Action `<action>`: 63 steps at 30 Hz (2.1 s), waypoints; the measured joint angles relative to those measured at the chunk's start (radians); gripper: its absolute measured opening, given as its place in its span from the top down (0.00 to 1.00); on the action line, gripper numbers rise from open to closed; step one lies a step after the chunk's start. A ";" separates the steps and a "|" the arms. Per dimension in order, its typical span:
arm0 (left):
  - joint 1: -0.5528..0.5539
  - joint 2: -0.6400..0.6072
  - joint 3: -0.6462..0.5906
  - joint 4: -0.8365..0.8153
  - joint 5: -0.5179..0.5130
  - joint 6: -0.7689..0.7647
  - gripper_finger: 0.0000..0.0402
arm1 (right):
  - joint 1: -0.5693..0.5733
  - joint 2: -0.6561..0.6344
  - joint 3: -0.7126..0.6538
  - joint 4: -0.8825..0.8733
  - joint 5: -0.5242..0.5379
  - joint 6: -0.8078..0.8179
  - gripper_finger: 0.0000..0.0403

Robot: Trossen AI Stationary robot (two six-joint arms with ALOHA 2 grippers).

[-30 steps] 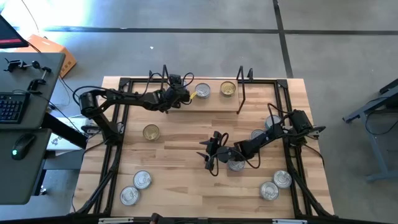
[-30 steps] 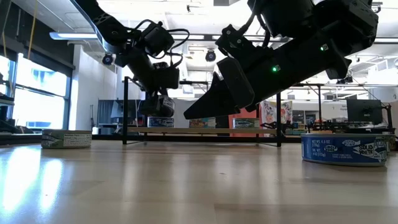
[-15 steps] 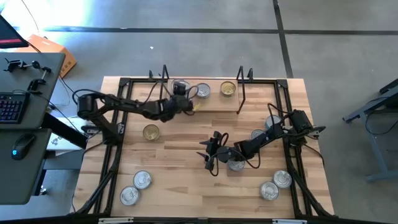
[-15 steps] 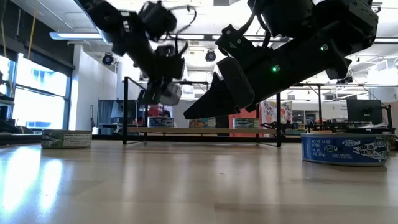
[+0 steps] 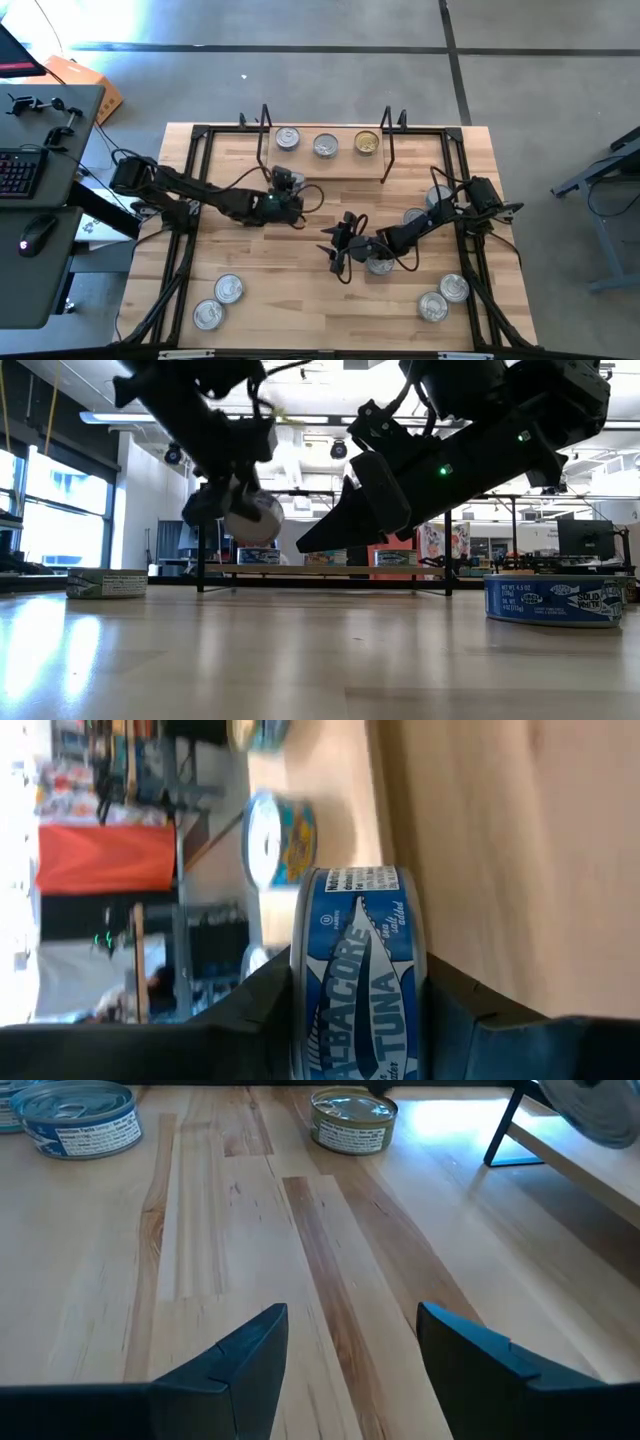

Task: Stack canned seafood by type on shelf
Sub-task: Put the blue tuna can on the shelf aligned with the other blue tuna can

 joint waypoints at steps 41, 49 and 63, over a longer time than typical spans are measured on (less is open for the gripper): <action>0.327 0.000 -0.041 0.027 0.342 -0.159 0.26 | 0.000 0.000 0.000 0.000 0.000 -0.001 0.47; 0.346 0.000 -0.041 0.008 0.476 -0.148 0.26 | 0.000 0.000 0.000 0.000 0.000 -0.001 0.47; 0.323 -0.063 -0.040 0.012 0.319 -0.160 0.26 | -0.005 0.000 0.000 -0.001 0.000 0.000 0.47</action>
